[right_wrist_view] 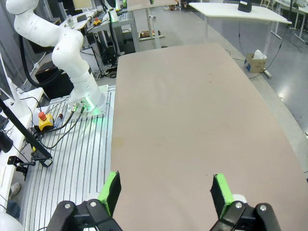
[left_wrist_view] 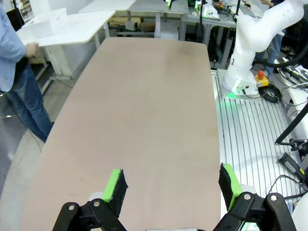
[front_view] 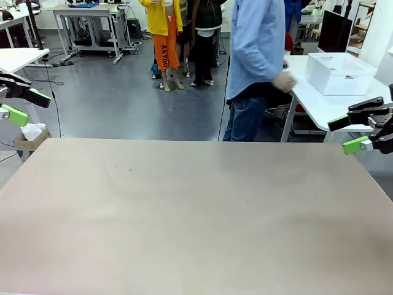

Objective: Stack the cups and store them in the basket.
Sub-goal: Place the stack of Reusable plastic cups into the Pantry Basket.

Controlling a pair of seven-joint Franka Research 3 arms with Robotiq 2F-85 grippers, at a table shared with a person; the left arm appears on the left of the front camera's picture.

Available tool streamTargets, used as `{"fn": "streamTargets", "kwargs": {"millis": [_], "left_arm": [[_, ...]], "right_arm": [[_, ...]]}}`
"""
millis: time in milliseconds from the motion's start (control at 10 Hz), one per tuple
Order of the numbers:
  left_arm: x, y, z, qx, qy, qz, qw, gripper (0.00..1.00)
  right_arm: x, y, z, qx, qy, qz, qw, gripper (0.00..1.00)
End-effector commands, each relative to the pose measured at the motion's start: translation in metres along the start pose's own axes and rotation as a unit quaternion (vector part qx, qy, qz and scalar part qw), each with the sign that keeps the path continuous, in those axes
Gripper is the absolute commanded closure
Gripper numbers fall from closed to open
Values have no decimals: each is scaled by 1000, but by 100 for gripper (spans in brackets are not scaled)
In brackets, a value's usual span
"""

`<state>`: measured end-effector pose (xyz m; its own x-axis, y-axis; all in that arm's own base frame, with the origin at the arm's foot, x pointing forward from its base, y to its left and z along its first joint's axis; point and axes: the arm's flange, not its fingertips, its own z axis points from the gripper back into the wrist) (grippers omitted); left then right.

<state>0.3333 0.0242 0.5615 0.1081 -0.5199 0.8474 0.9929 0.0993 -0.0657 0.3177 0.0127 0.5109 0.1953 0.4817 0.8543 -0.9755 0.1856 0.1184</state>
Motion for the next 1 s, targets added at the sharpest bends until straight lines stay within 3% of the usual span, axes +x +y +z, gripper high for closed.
{"fn": "streamTargets", "kwargs": {"millis": [0,900], "left_arm": [[1,0,1,-3,-6,-6,1000,0],[1,0,1,-3,-6,-6,1000,0]], "right_arm": [[2,-1,1,2,-9,4,1000,0],[2,-1,1,2,-9,4,1000,0]]}}
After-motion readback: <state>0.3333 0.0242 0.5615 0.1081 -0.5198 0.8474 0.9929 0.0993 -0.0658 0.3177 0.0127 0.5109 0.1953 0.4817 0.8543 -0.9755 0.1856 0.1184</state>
